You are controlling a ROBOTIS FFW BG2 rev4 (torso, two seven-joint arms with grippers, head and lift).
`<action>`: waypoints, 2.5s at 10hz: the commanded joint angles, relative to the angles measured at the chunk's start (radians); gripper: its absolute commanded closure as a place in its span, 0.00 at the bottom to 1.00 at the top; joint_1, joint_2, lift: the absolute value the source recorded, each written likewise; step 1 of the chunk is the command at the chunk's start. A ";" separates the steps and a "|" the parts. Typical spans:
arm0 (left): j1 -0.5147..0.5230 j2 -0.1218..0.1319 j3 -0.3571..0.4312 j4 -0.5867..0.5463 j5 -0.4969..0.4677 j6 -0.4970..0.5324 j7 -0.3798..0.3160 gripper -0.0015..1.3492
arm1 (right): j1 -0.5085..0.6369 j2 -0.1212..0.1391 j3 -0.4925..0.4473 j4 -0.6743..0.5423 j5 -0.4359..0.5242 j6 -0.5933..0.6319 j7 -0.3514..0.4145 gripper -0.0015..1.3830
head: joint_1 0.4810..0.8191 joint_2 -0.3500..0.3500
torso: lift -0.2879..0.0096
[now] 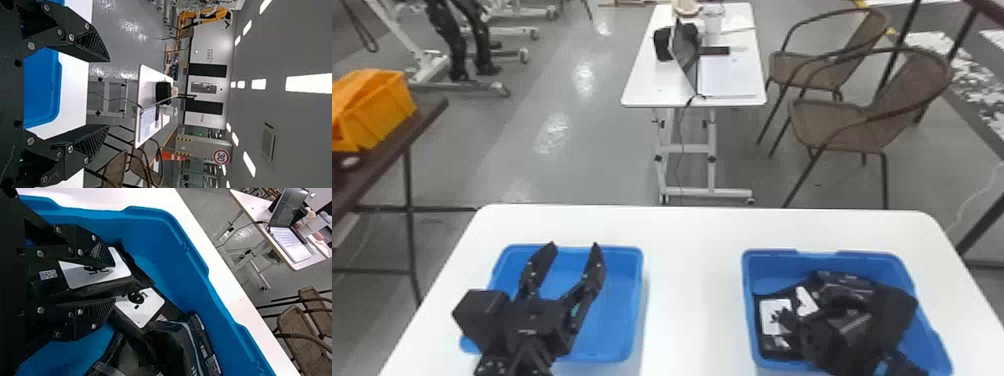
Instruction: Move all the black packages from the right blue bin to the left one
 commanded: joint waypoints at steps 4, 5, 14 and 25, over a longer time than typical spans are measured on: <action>-0.005 0.011 0.001 0.001 0.007 -0.004 -0.009 0.35 | 0.016 -0.005 -0.004 -0.005 -0.082 -0.018 0.002 0.92 | 0.63 0.65 | 0.83; -0.005 0.011 0.001 0.001 0.008 -0.004 -0.011 0.35 | 0.033 -0.005 -0.015 -0.045 -0.086 -0.018 0.002 0.92 | 0.63 0.65 | 0.83; -0.073 0.011 -0.006 0.001 0.223 0.055 -0.011 0.35 | -0.237 -0.049 -0.026 -0.120 -0.037 0.143 0.590 0.92 | 0.63 0.70 | 0.83; -0.197 0.050 0.056 0.003 0.749 0.260 -0.147 0.35 | -0.489 -0.054 0.244 0.337 -0.115 -0.081 1.007 0.92 | 0.63 0.85 | 0.83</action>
